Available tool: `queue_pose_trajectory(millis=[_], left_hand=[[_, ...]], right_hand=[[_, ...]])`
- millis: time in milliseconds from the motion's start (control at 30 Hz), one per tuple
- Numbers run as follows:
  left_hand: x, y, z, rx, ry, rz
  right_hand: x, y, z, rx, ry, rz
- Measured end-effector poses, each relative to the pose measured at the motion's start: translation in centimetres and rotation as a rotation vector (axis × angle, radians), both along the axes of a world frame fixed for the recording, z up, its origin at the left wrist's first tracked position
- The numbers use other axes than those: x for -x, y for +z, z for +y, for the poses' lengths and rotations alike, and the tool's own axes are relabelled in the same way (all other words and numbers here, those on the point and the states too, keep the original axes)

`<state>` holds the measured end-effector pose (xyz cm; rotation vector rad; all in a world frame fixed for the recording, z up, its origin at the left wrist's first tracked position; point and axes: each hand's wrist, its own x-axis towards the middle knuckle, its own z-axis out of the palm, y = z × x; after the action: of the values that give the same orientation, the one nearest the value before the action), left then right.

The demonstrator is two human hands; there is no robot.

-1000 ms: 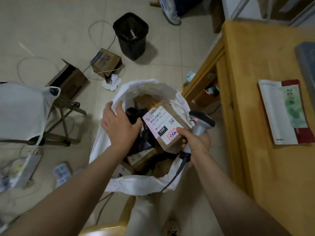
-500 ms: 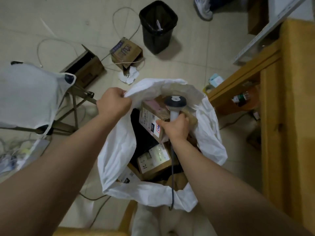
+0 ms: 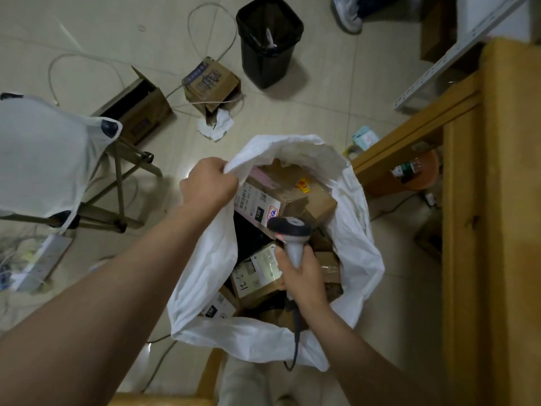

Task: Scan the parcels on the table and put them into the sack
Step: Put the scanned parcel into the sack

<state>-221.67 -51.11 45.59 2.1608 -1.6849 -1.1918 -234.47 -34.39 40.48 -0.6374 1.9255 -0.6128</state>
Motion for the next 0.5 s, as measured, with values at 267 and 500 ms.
queue_pose_trajectory(millis=[267, 500], left_hand=[[0.5, 0.2, 0.8, 0.022, -0.137, -0.084], [3.0, 1.8, 4.7, 0.057, -0.280, -0.347]], right_hand=[[1.5, -4.5, -7.8, -0.243, -0.080, -0.097], [5.1, 5.1, 1.2, -0.086, -0.536, -0.382]])
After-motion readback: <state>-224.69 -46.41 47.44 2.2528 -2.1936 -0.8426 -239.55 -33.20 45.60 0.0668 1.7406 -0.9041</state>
